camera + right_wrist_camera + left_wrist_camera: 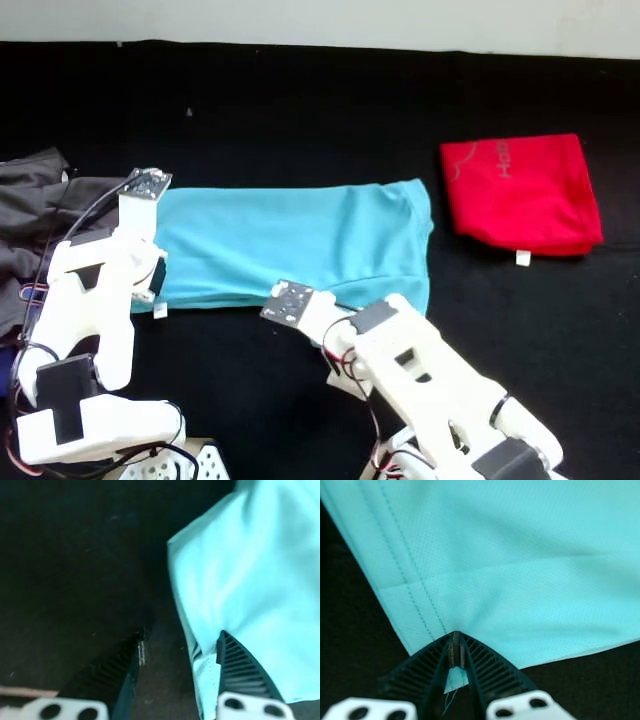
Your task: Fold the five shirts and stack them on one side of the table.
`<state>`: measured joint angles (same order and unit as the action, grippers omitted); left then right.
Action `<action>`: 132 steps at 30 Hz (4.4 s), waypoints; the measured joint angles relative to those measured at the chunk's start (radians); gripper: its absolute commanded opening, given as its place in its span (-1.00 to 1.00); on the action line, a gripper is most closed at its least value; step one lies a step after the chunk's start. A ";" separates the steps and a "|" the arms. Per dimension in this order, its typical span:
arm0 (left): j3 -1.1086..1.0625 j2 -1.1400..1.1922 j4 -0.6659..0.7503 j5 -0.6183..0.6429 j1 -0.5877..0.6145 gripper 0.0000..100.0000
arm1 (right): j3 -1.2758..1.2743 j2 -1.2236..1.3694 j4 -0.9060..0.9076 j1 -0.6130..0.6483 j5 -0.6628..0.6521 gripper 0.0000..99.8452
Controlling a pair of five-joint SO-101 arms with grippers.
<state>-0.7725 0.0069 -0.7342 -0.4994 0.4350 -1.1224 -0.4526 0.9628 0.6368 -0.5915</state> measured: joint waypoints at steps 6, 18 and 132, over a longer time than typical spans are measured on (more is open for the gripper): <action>0.000 0.000 0.000 0.000 0.000 -0.98 | 0.049 0.167 -0.046 -0.063 -0.052 -0.72; 0.000 0.000 0.003 0.000 0.000 -0.98 | 0.206 0.308 -0.005 -0.114 -0.061 -0.99; 1.149 0.058 -1.011 0.153 -0.370 -0.98 | -0.485 -0.649 -0.241 -0.919 0.137 -0.99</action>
<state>0.3767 0.0652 -1.7453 -0.3460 0.0652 -1.6072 -1.1017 0.7219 -0.2823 -0.4549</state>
